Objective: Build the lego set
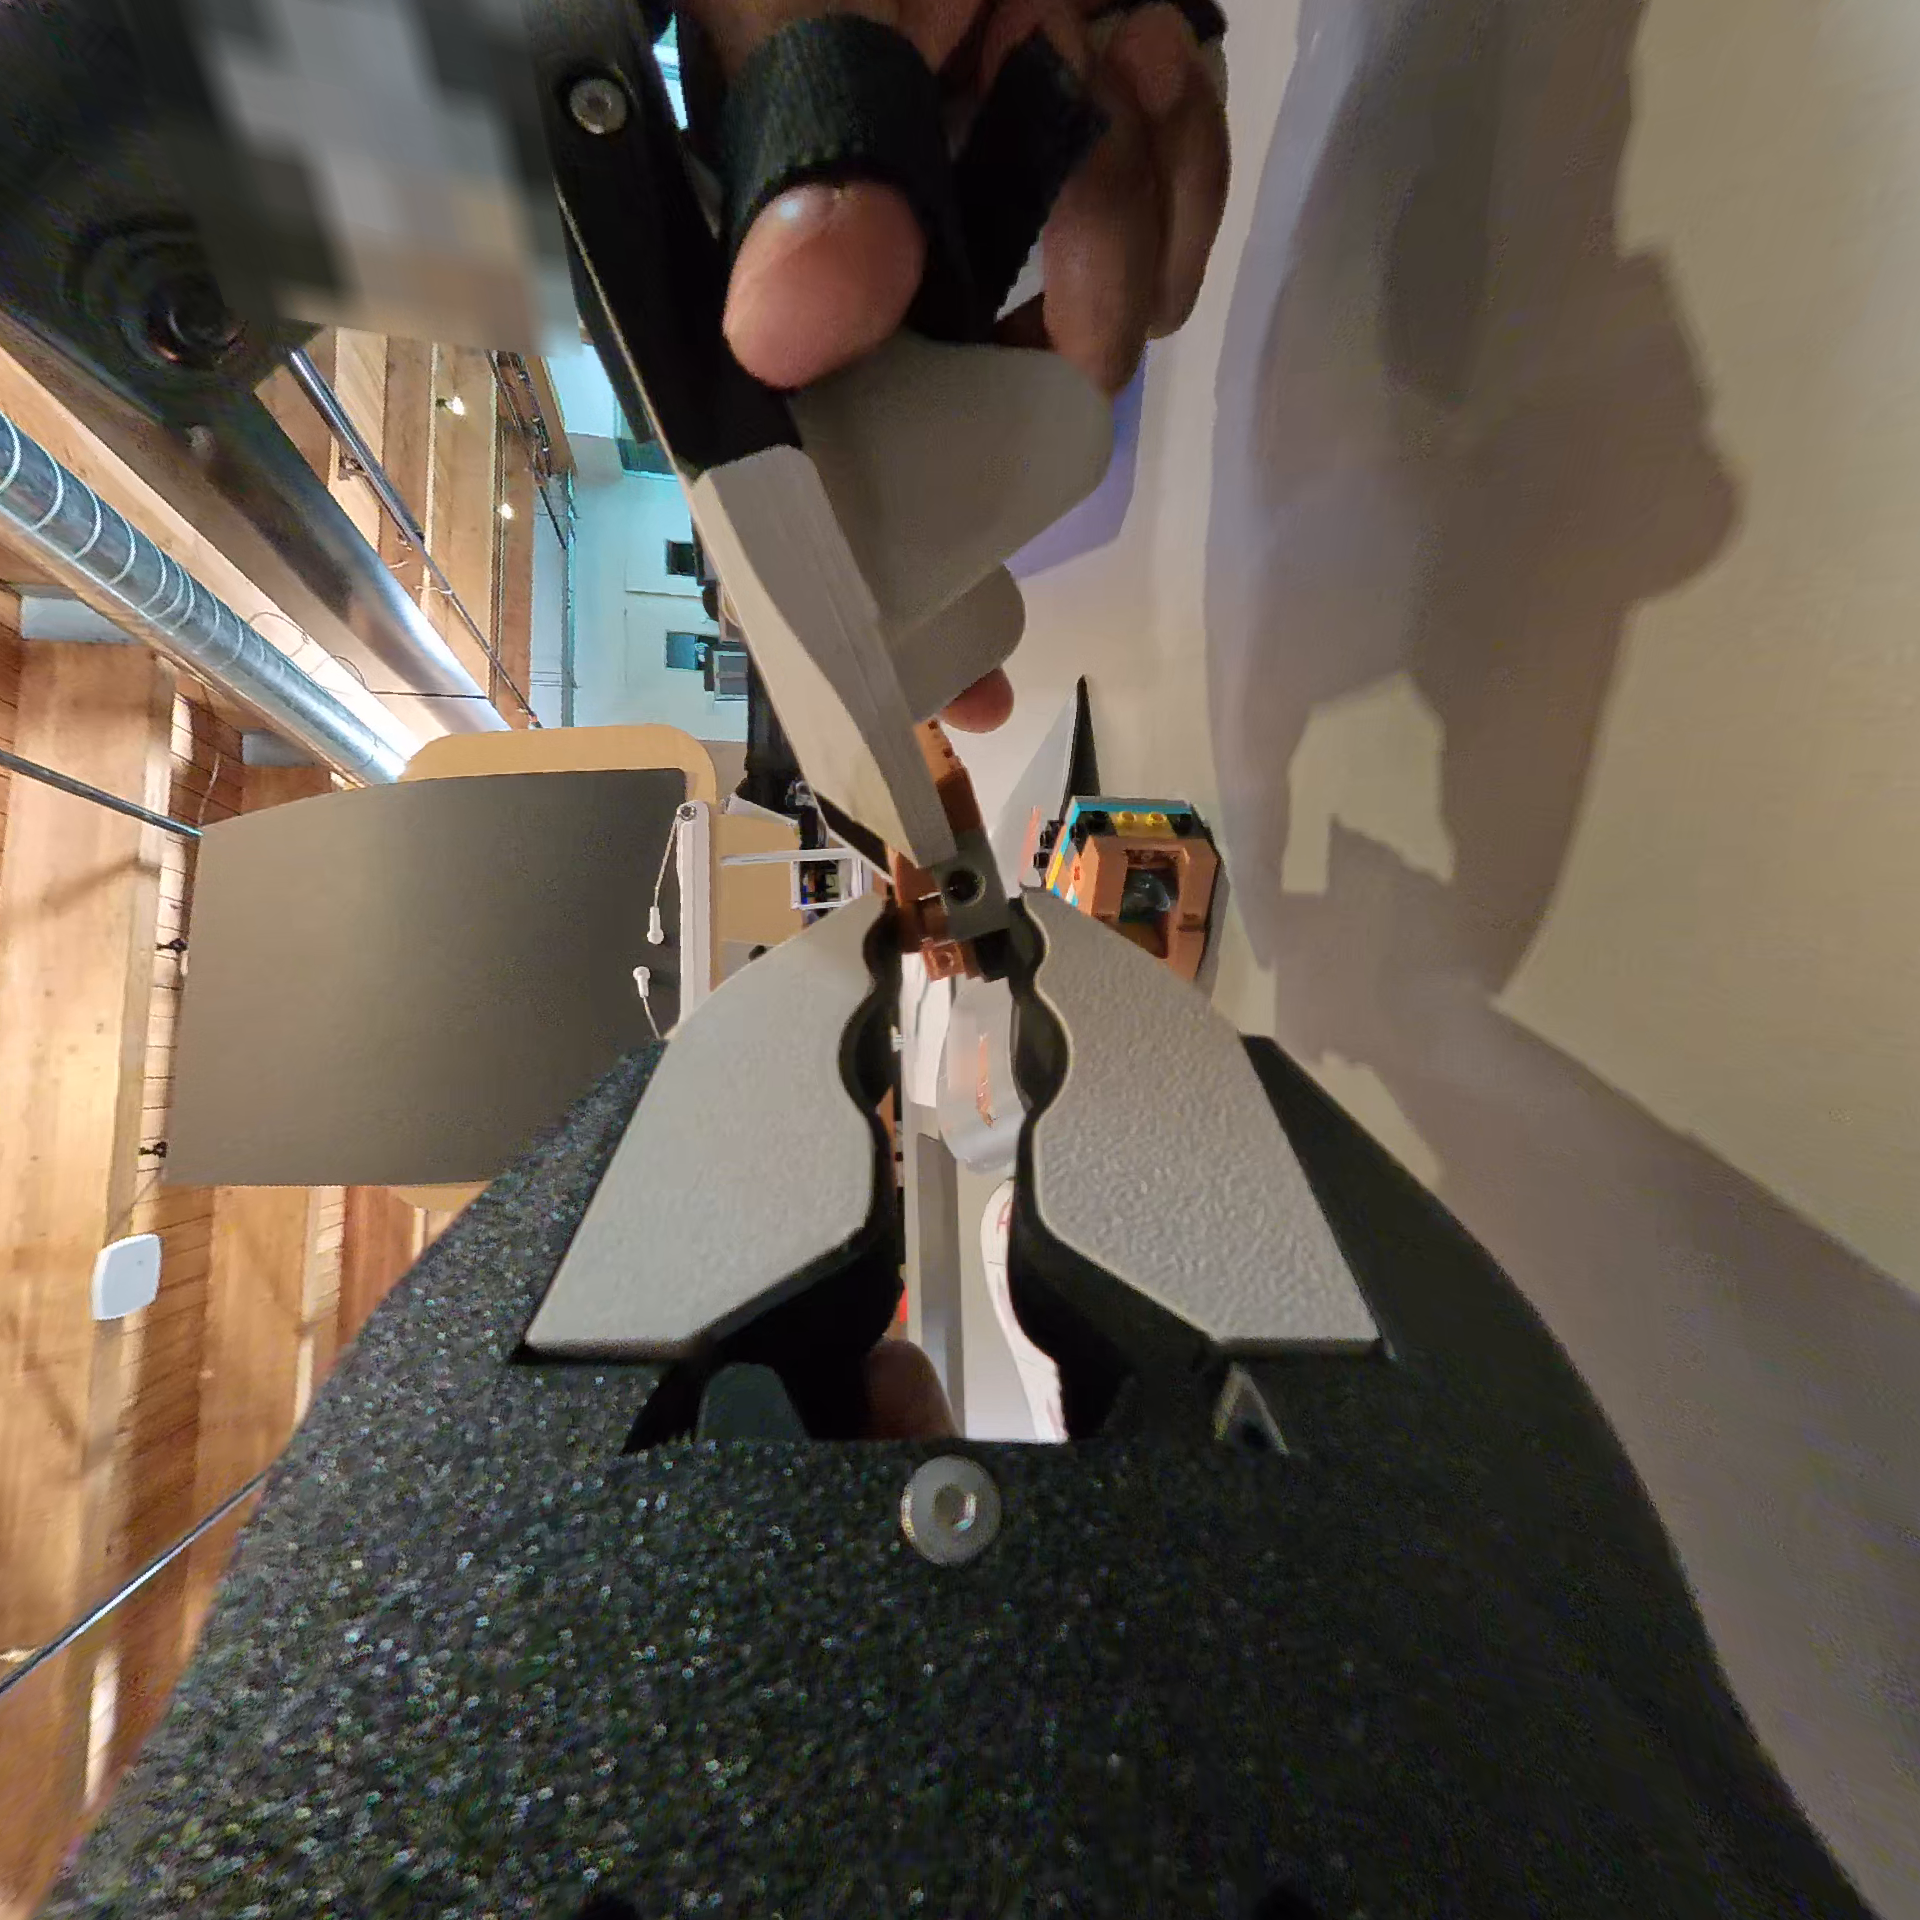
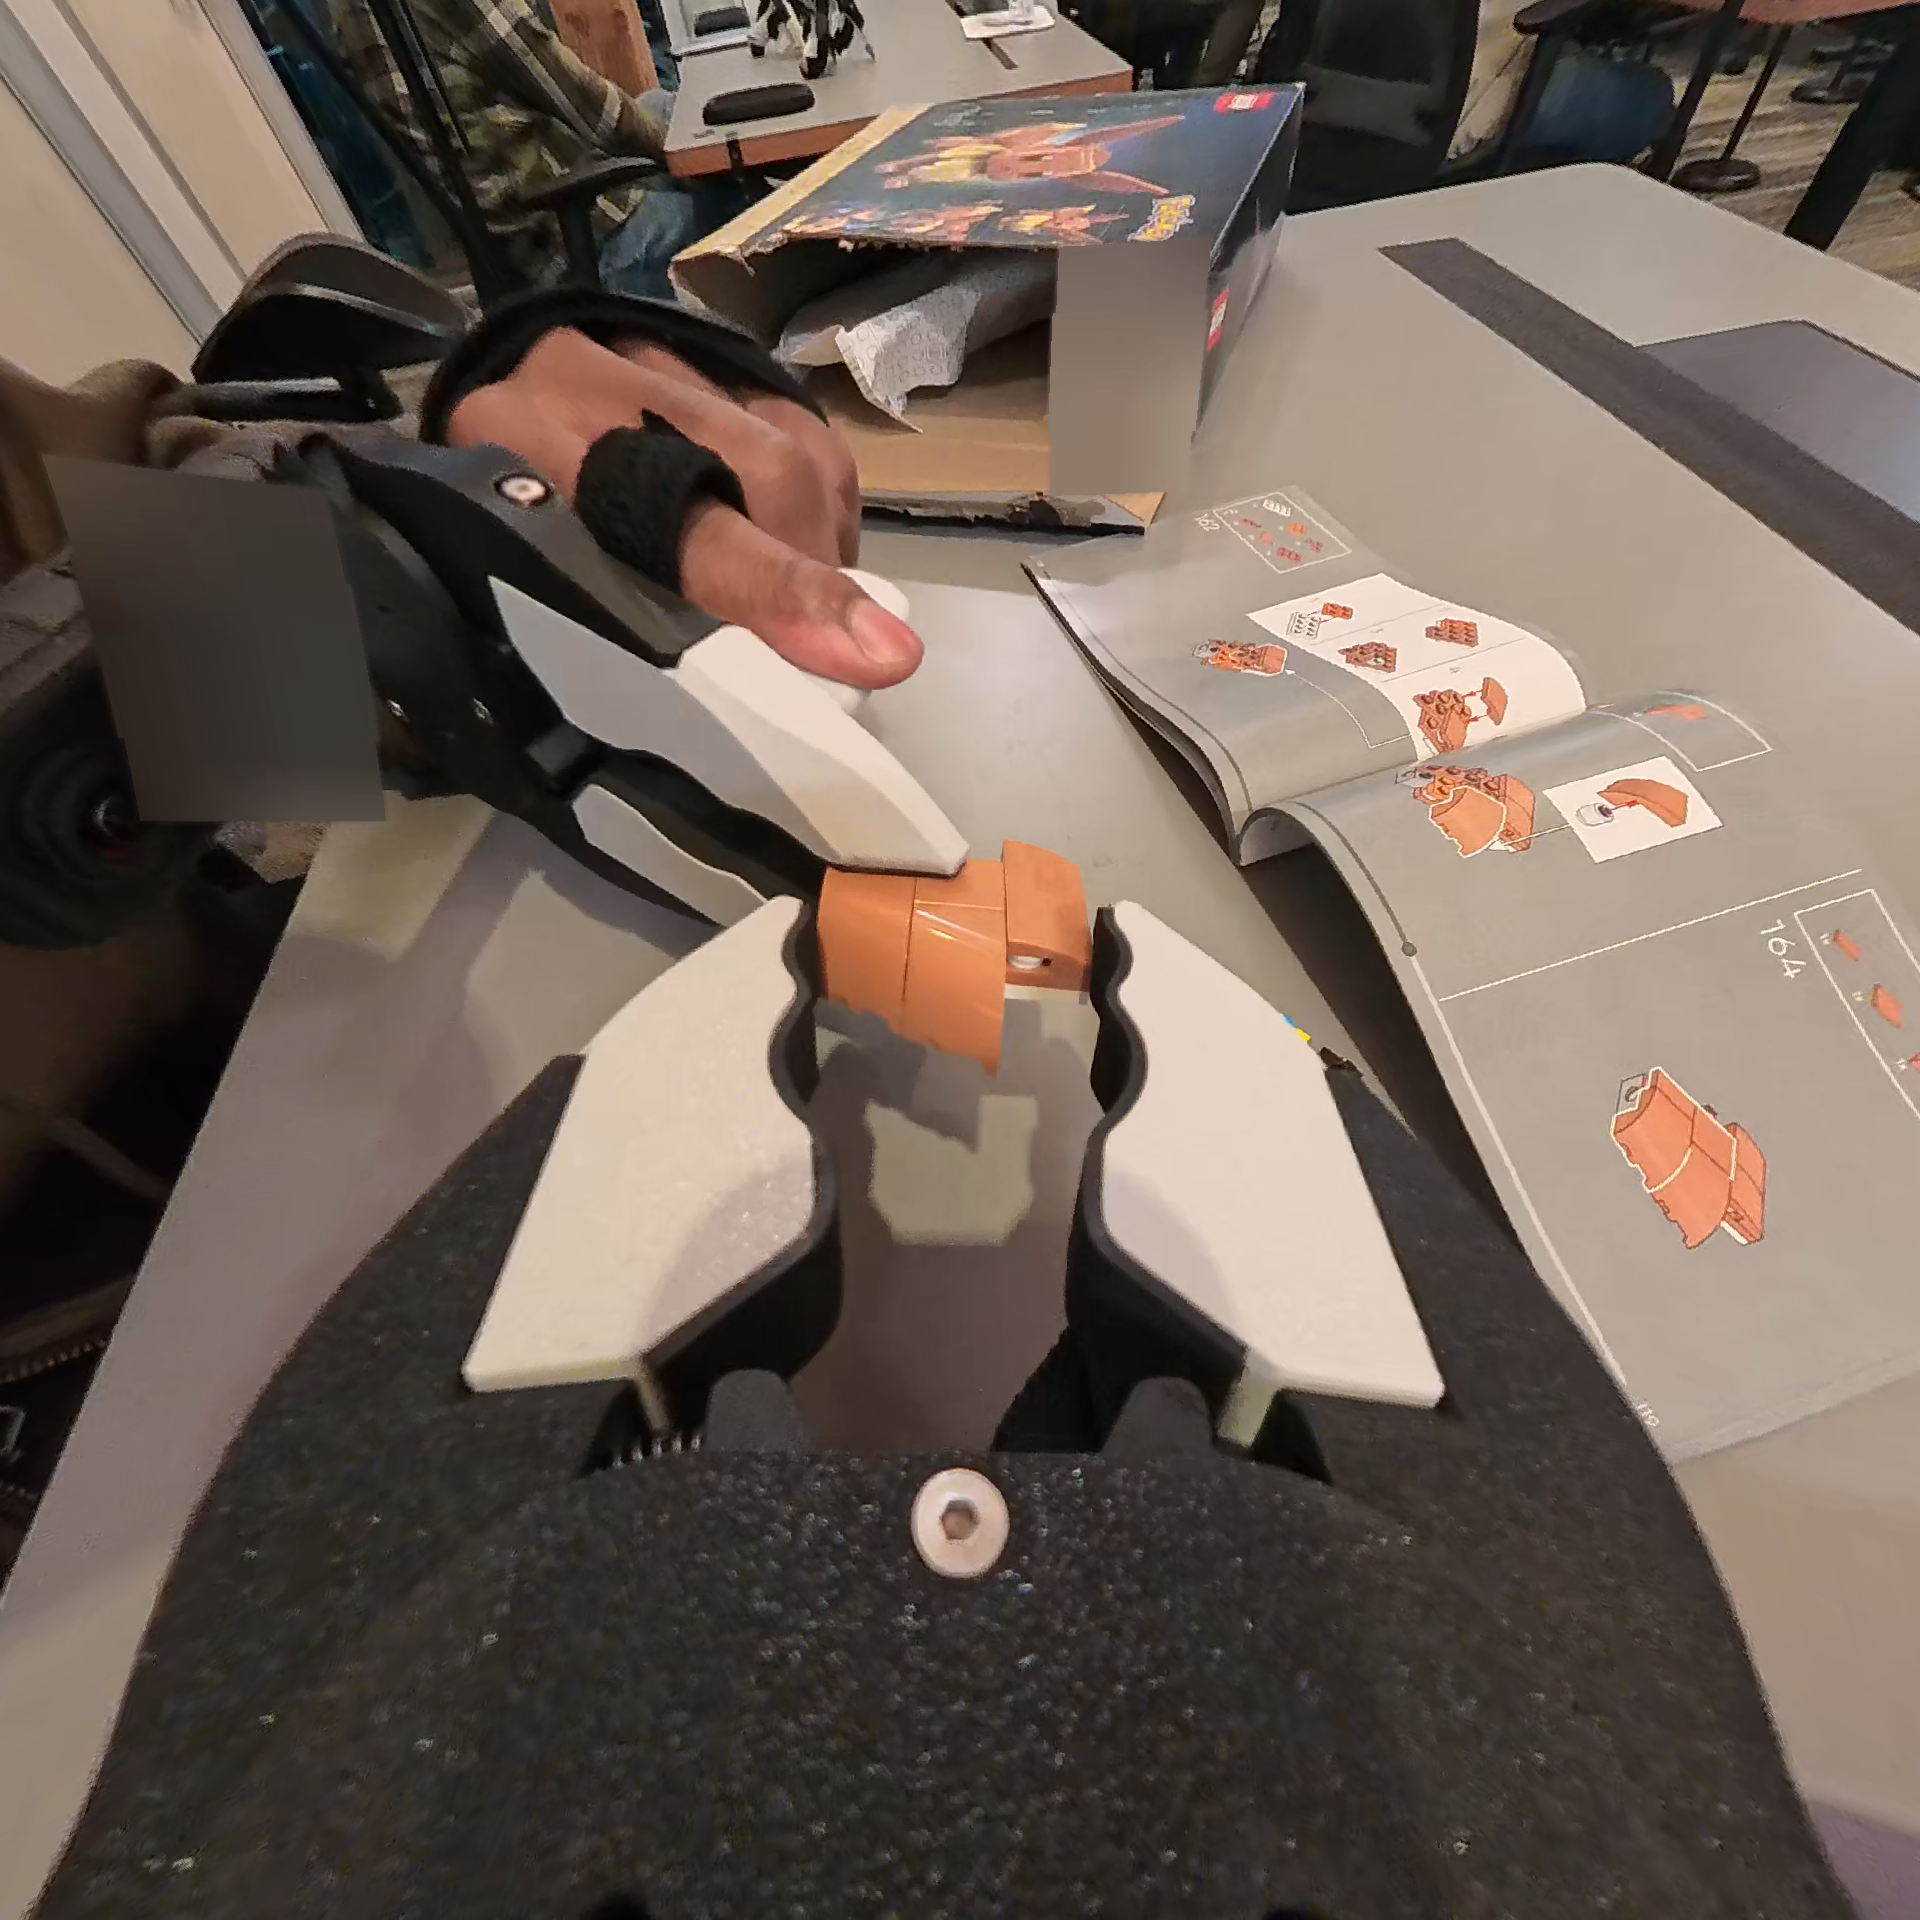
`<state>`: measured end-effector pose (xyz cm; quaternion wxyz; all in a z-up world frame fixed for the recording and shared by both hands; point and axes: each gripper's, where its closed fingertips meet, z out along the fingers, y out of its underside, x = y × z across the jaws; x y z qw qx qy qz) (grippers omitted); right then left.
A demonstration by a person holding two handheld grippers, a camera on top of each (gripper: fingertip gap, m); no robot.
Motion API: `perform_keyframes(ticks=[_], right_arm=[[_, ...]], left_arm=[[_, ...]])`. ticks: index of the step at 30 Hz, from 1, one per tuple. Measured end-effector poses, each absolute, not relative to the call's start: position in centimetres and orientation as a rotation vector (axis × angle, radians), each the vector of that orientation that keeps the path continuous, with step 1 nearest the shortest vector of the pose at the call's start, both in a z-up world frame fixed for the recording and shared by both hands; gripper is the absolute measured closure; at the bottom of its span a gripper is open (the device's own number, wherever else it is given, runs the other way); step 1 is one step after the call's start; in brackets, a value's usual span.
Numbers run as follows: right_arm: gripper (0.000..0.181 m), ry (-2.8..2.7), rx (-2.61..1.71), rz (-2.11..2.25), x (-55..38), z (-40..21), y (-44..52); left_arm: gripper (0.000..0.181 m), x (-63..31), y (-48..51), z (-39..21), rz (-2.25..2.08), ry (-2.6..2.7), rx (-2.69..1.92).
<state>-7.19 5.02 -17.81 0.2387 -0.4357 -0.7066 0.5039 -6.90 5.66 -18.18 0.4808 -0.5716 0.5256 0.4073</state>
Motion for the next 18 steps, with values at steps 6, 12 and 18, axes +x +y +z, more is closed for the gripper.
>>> perform_keyframes(ticks=[6, 12, 18], right_arm=[[0.131, -1.928, -1.238, 1.425, -7.2, -18.0, 5.1], [0.142, -1.932, -1.226, 1.433, -7.2, -18.2, 5.0], [0.136, -1.921, -1.050, 1.346, -7.0, -17.8, 5.6]], left_arm=[[0.162, -6.9, 5.8, -18.6, 0.896, 1.237, -1.470], [0.162, -6.9, 5.9, -19.3, 0.769, 1.188, -1.560], [0.162, -7.0, 5.8, -19.4, 0.615, 1.116, -1.622]])
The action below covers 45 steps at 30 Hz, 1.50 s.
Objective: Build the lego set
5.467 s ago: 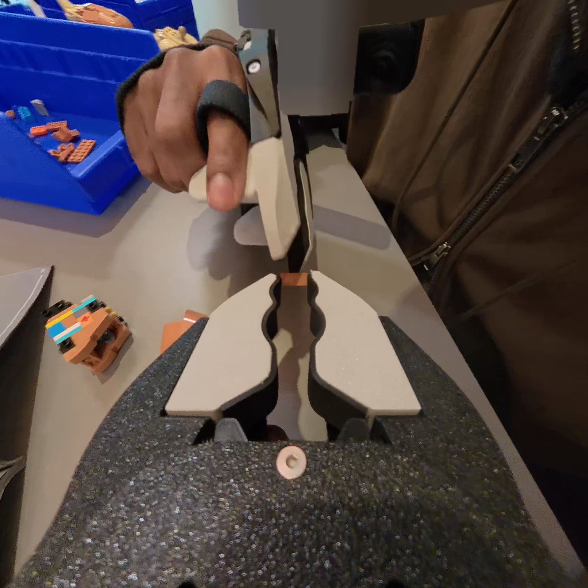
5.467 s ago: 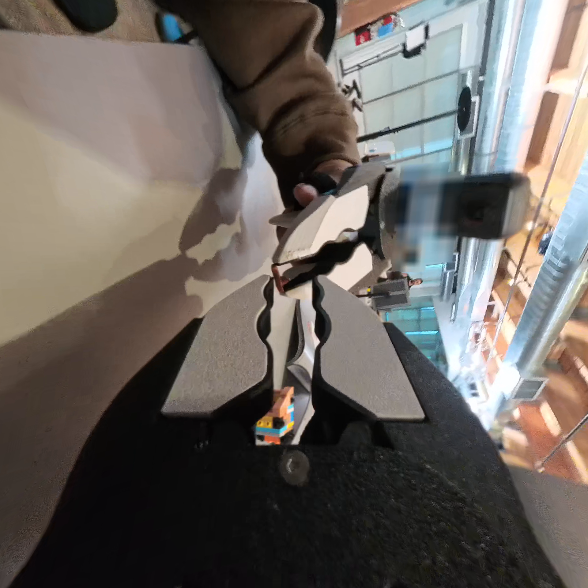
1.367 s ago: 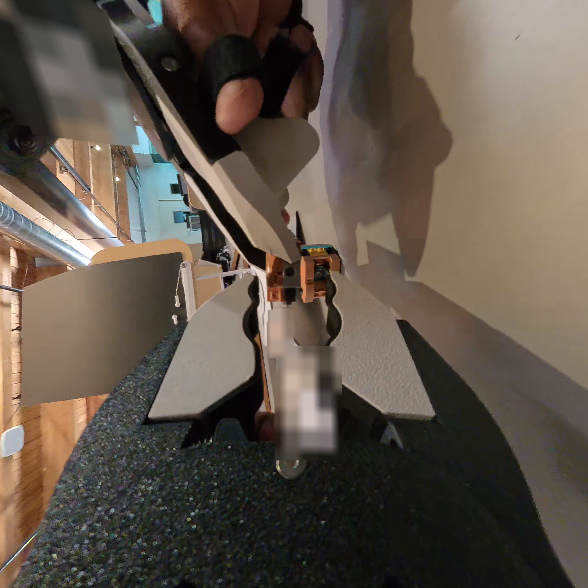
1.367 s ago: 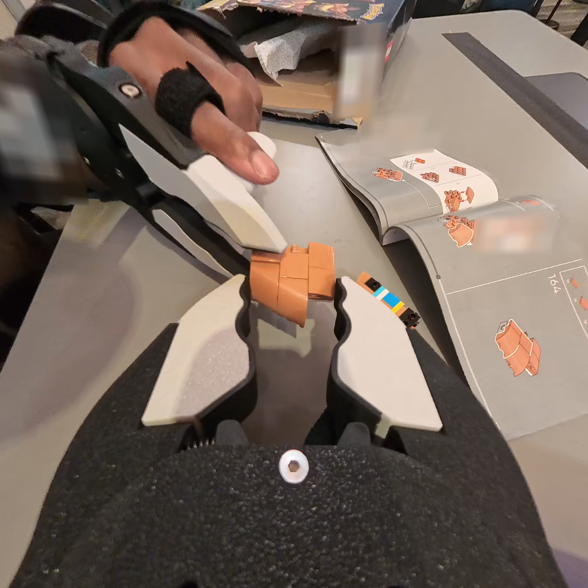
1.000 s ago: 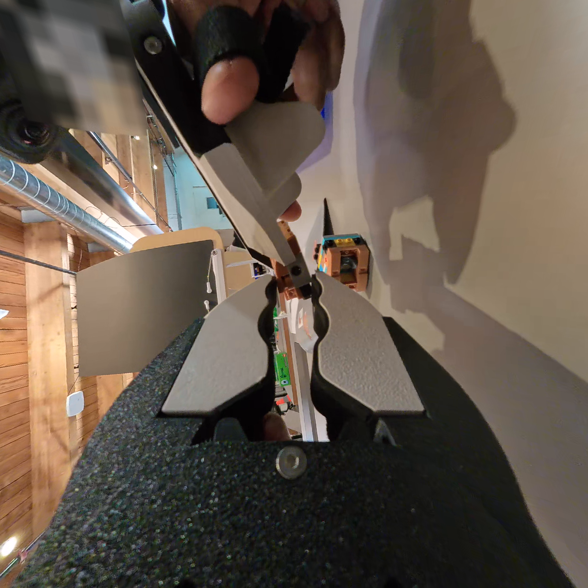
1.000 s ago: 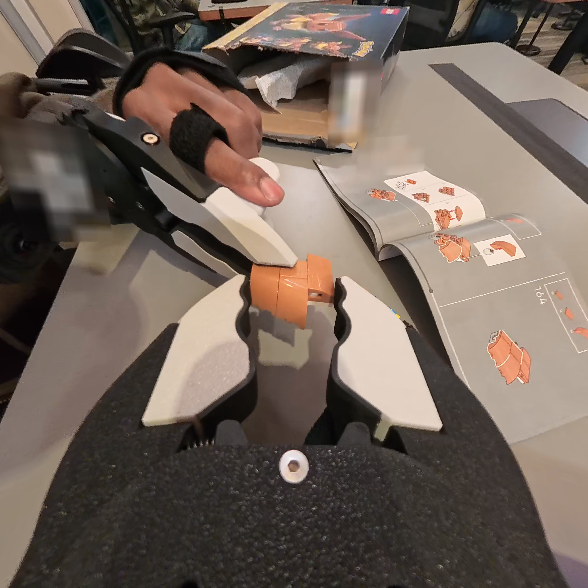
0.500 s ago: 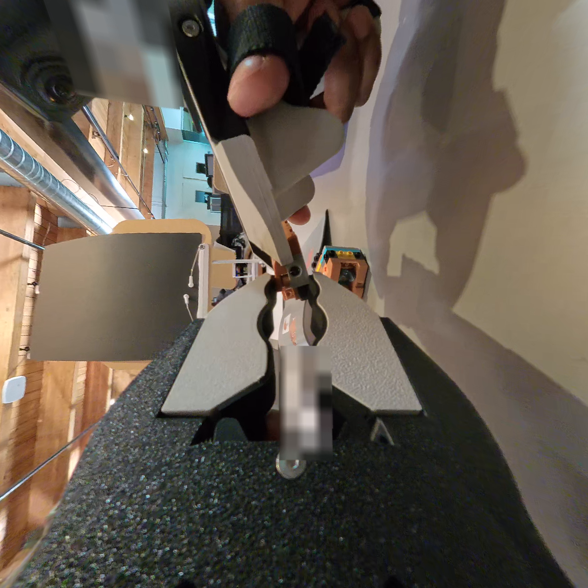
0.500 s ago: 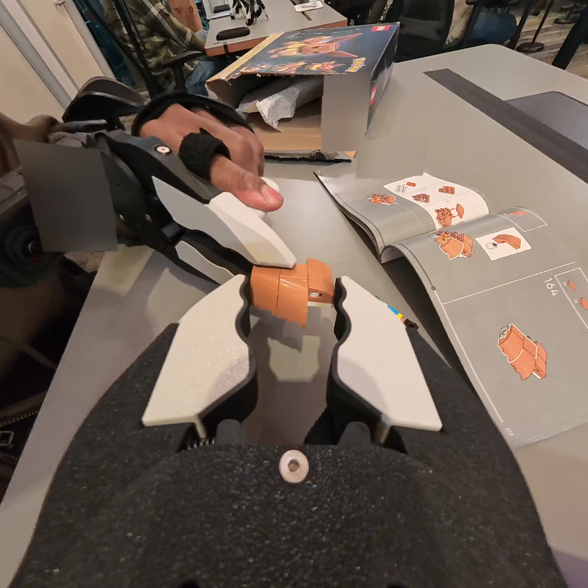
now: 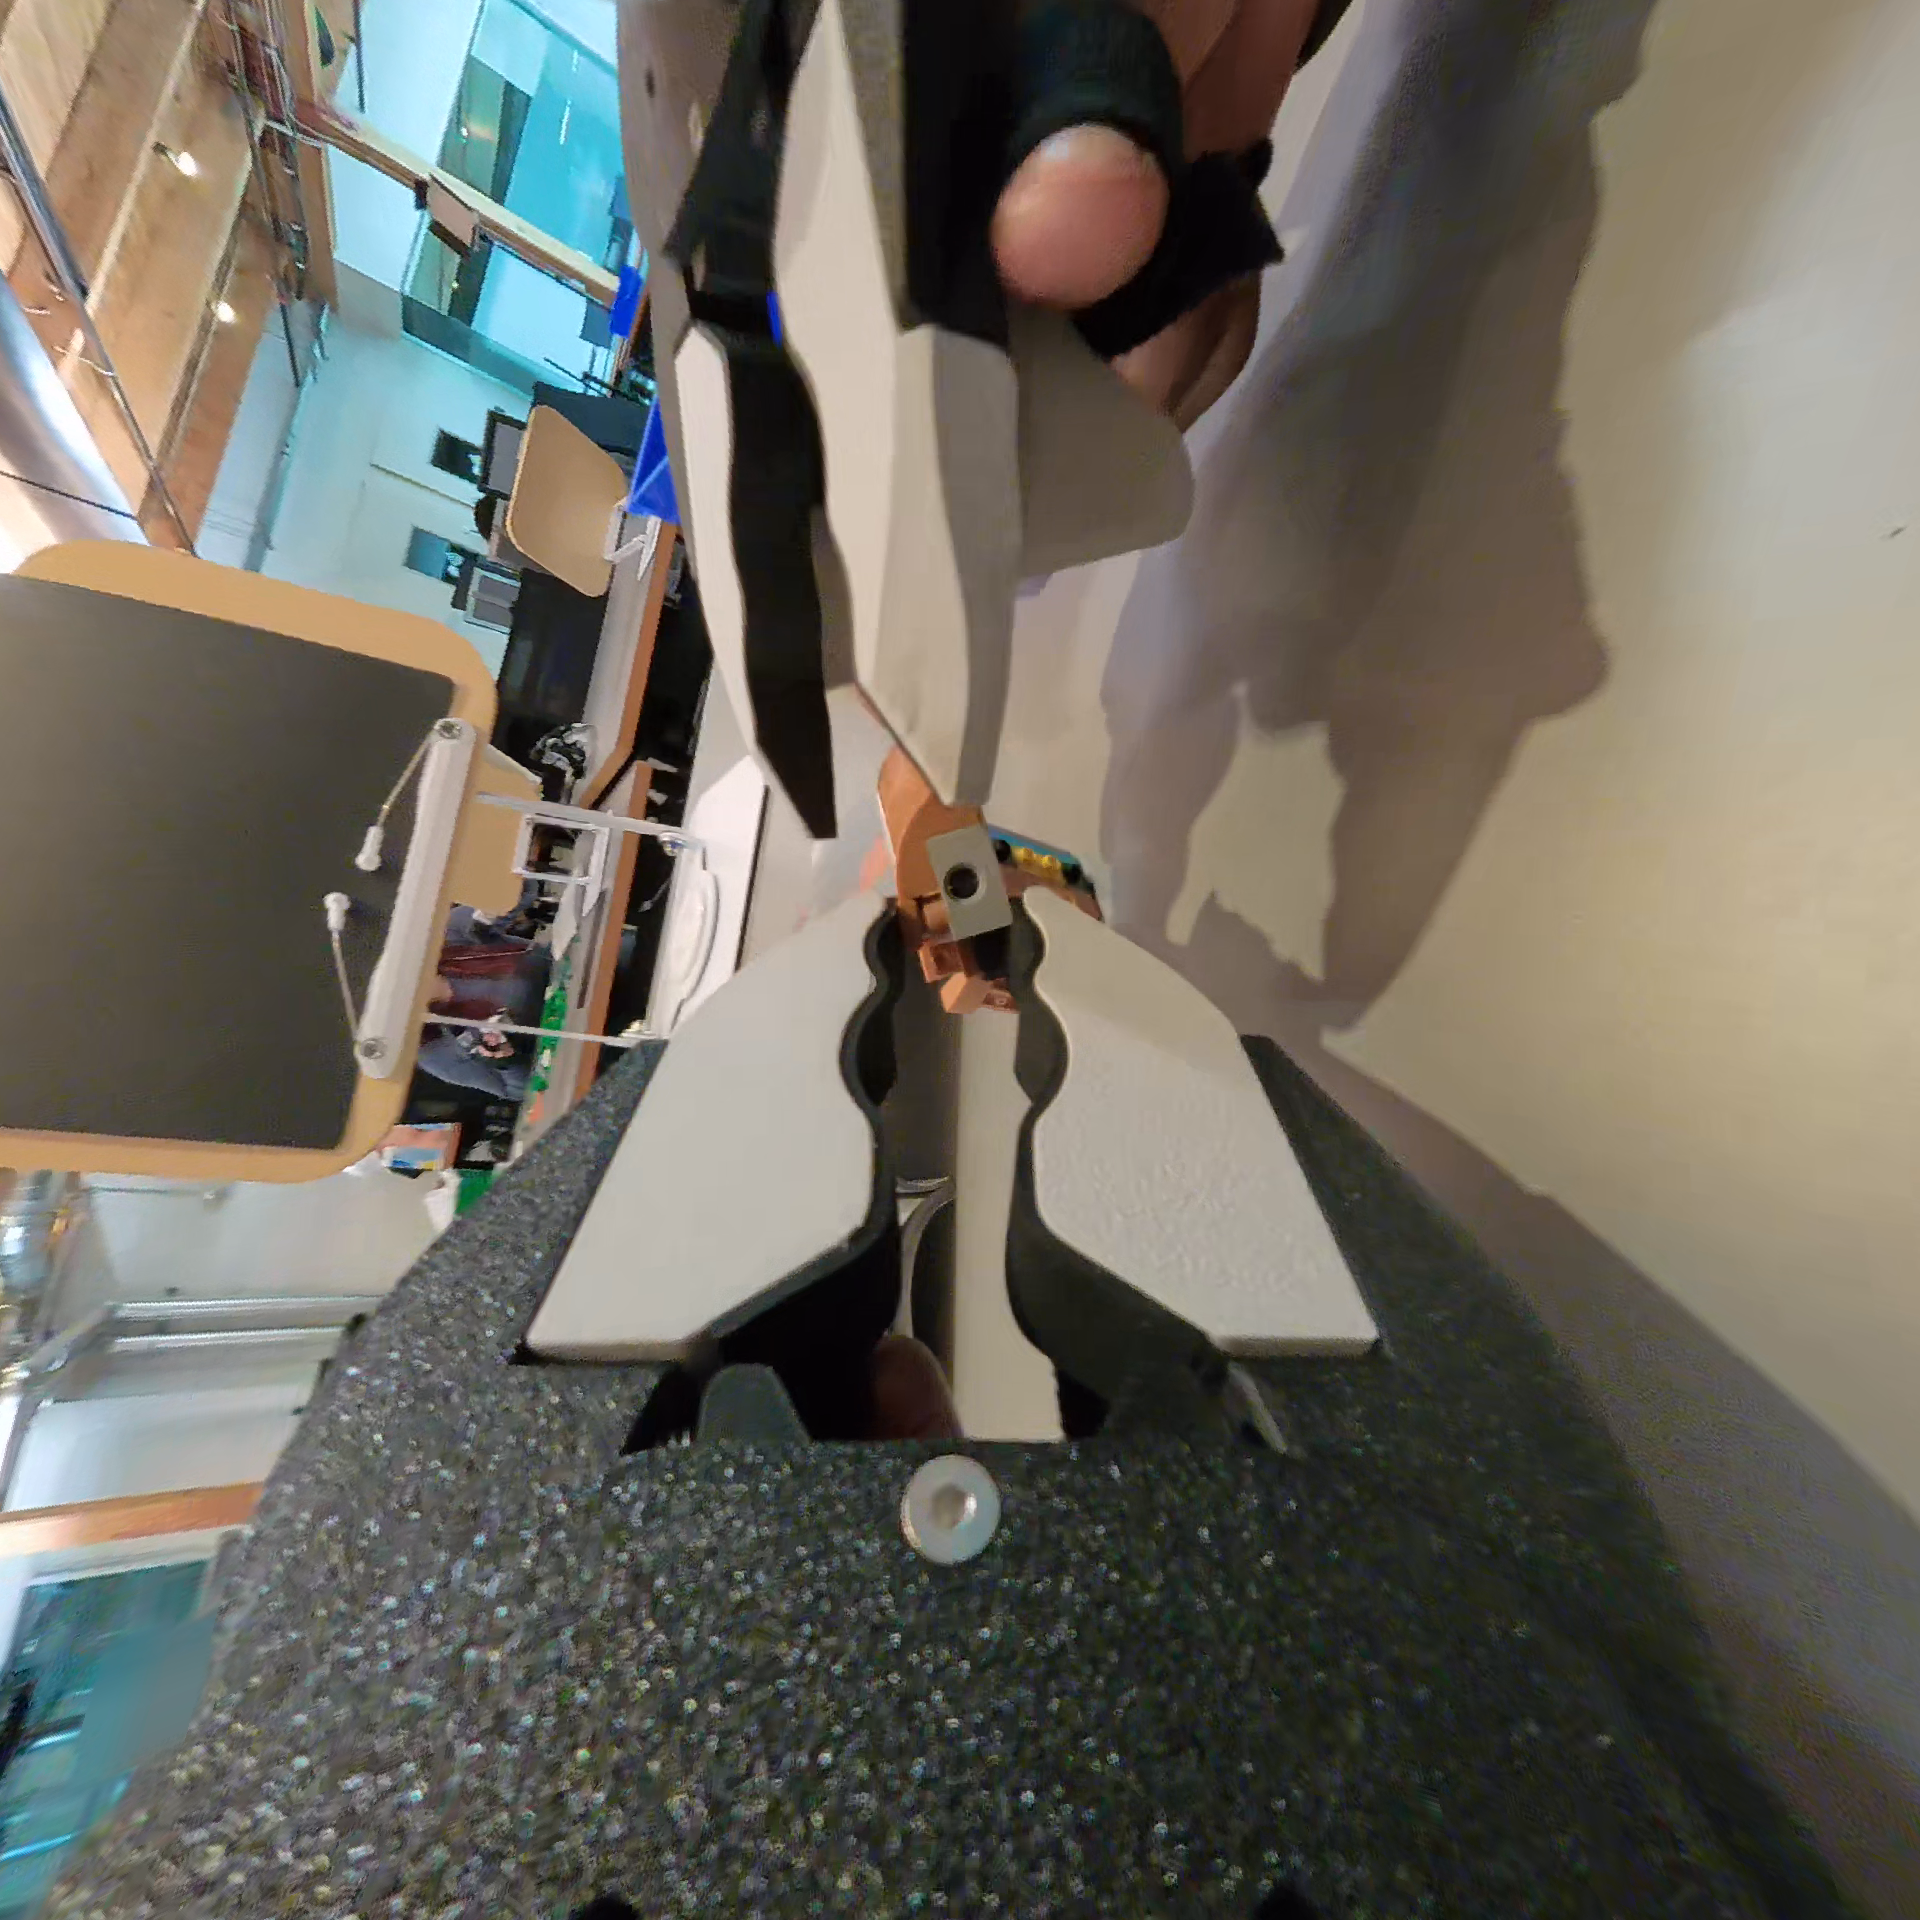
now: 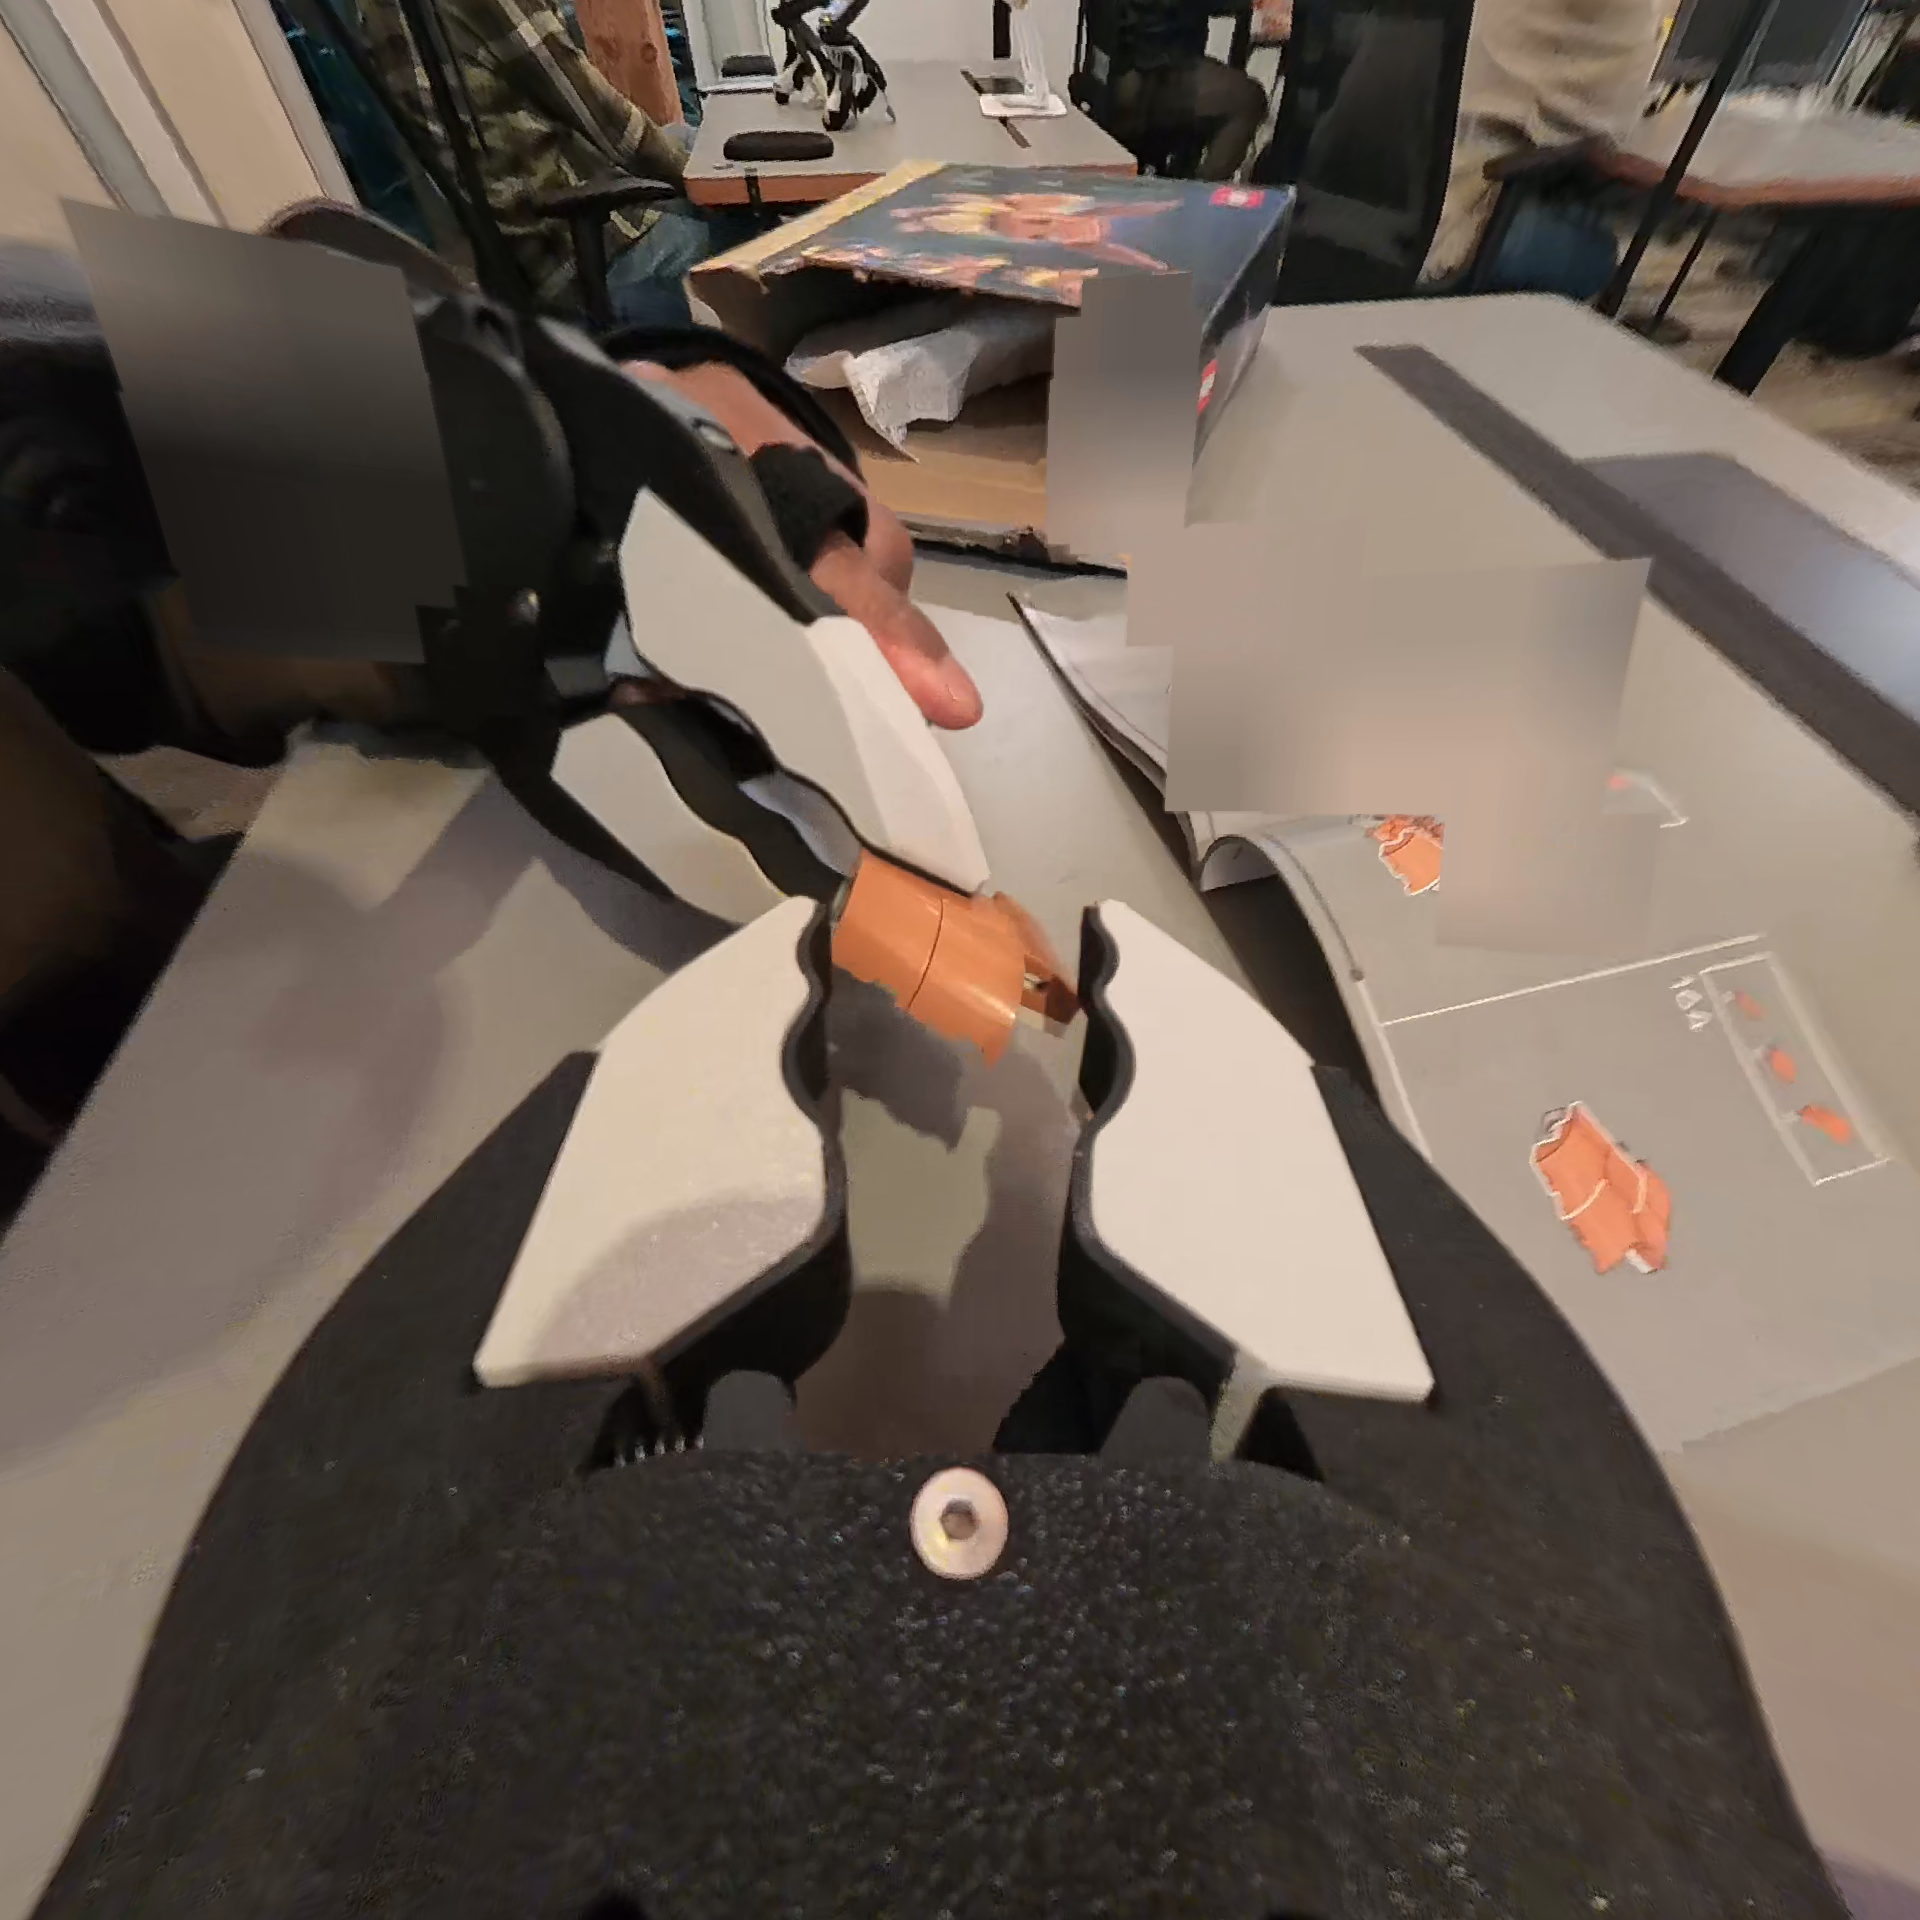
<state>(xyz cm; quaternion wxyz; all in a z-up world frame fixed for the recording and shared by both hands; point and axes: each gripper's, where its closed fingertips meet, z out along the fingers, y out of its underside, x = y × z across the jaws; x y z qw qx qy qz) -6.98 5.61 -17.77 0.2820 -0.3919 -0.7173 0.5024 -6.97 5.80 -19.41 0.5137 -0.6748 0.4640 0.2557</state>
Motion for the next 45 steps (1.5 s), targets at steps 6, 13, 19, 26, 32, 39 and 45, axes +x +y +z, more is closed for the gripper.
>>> perform_keyframes(ticks=[6, 13, 19, 26, 32, 39, 45], right_arm=[[0.135, -2.019, -0.777, 1.137, -6.3, -19.1, 5.0], [0.153, -1.989, -0.710, 0.982, -6.8, -20.0, 5.3], [0.154, -1.911, -0.722, 0.989, -6.9, -19.5, 5.4], [0.155, -1.827, -0.718, 0.963, -6.9, -18.9, 5.4], [0.155, -1.802, -0.701, 0.946, -6.9, -18.4, 5.3], [0.155, -1.792, -0.677, 0.922, -6.9, -18.1, 5.1], [0.157, -1.802, -0.643, 0.902, -6.7, -18.2, 4.8]], left_arm=[[0.162, -6.5, 5.5, -19.7, 0.527, 1.110, -1.650], [0.162, -6.1, 5.4, -20.2, 0.461, 1.107, -1.691], [0.162, -6.2, 5.4, -19.8, 0.418, 1.068, -1.710], [0.162, -6.3, 5.3, -19.2, 0.437, 1.047, -1.695], [0.163, -6.3, 5.2, -18.8, 0.452, 1.049, -1.683], [0.164, -6.3, 5.1, -18.6, 0.472, 1.060, -1.674], [0.164, -6.1, 5.0, -18.9, 0.473, 1.081, -1.691]])
